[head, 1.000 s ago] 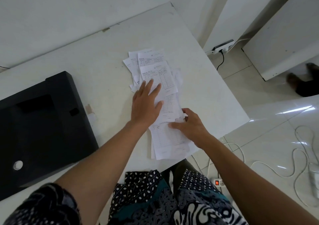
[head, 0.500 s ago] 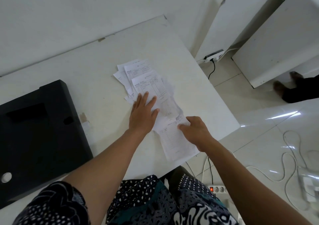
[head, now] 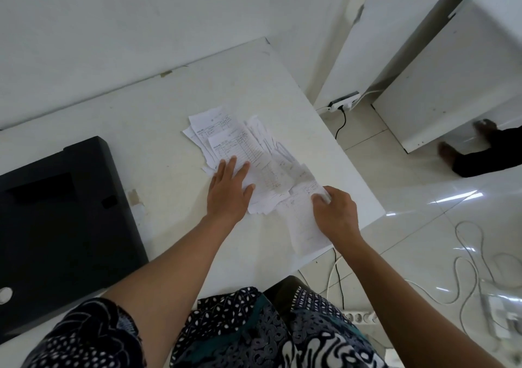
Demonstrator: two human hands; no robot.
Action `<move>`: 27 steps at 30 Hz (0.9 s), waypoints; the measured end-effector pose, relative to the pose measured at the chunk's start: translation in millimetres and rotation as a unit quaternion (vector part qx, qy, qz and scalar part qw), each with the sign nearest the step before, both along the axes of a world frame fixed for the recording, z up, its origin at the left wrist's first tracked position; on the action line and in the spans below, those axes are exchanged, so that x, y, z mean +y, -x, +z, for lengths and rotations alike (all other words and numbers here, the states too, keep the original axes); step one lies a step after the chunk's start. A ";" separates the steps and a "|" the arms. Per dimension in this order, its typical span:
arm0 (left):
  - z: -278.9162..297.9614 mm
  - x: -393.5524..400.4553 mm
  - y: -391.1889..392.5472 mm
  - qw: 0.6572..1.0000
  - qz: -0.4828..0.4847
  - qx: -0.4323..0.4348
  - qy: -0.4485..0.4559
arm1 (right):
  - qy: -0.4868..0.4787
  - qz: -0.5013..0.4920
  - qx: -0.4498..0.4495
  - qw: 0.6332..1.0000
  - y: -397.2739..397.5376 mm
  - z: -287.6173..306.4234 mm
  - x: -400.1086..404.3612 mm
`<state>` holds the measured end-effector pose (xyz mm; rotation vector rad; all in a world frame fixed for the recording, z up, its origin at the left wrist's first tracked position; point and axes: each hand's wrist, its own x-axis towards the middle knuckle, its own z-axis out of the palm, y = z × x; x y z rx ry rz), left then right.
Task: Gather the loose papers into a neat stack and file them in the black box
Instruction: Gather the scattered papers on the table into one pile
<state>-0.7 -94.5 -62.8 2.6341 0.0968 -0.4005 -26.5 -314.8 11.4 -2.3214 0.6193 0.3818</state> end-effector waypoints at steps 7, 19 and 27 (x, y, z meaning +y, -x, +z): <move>2.3 -0.8 -1.6 0.999 -0.007 -0.005 -0.031 | 0.014 -0.101 -0.137 0.985 -10.6 17.0 -18.8; 24.2 10.8 -6.6 0.962 0.237 -0.064 0.122 | -0.199 -0.101 -0.086 0.971 -86.4 2.7 33.6; 26.6 14.2 -19.6 0.911 0.387 -0.046 0.131 | 0.043 0.120 0.014 0.992 -98.9 -33.0 71.2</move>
